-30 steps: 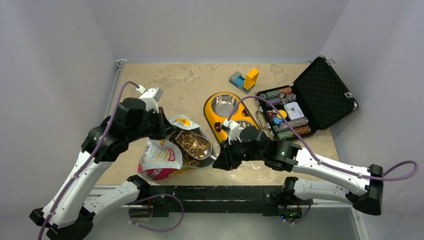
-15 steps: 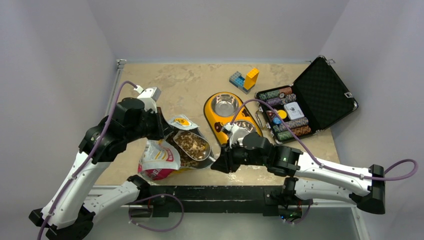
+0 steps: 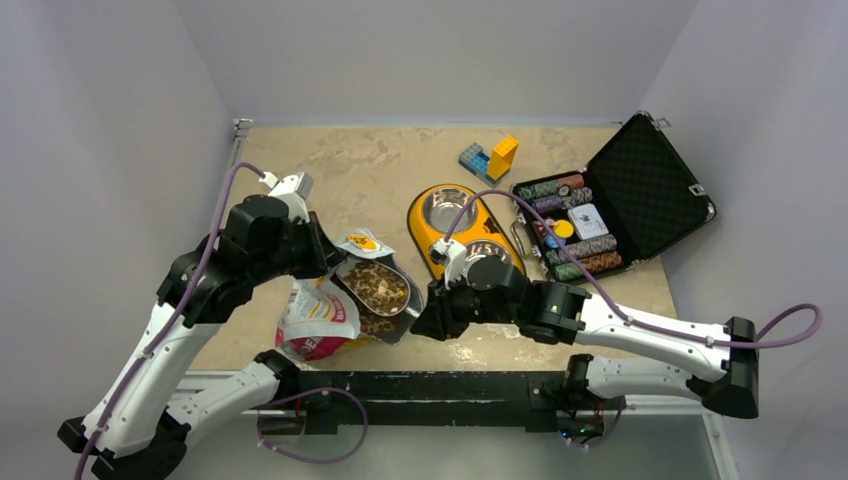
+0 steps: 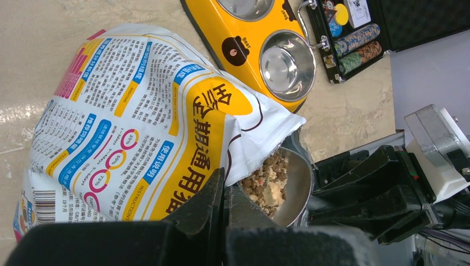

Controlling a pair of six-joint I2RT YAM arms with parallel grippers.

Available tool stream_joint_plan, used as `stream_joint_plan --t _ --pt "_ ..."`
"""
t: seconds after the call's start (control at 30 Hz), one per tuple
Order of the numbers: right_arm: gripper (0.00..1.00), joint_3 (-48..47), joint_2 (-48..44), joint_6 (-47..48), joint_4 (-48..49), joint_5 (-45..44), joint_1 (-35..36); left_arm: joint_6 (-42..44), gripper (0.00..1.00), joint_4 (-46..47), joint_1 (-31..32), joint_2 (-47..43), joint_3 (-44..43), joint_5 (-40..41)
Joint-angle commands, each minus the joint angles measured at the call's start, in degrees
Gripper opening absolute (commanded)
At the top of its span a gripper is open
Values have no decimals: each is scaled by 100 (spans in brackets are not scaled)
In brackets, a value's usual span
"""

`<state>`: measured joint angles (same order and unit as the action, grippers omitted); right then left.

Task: Serve the pet food

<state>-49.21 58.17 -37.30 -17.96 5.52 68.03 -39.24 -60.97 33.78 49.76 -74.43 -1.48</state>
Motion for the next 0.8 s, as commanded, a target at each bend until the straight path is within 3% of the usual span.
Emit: stream_joint_plan --t 0.0,0.6,0.77 --pt "0 -251 -11 9 170 -208 -27 -547 0 781 -1 -117 -217 -279" --pt "0 13 -824 -422 3 -543 -27 -396 0 368 -38 -11 -718 121" --pt "0 140 -1088 -540 -57 -679 -27 -227 0 187 -46 -93 -826 561"
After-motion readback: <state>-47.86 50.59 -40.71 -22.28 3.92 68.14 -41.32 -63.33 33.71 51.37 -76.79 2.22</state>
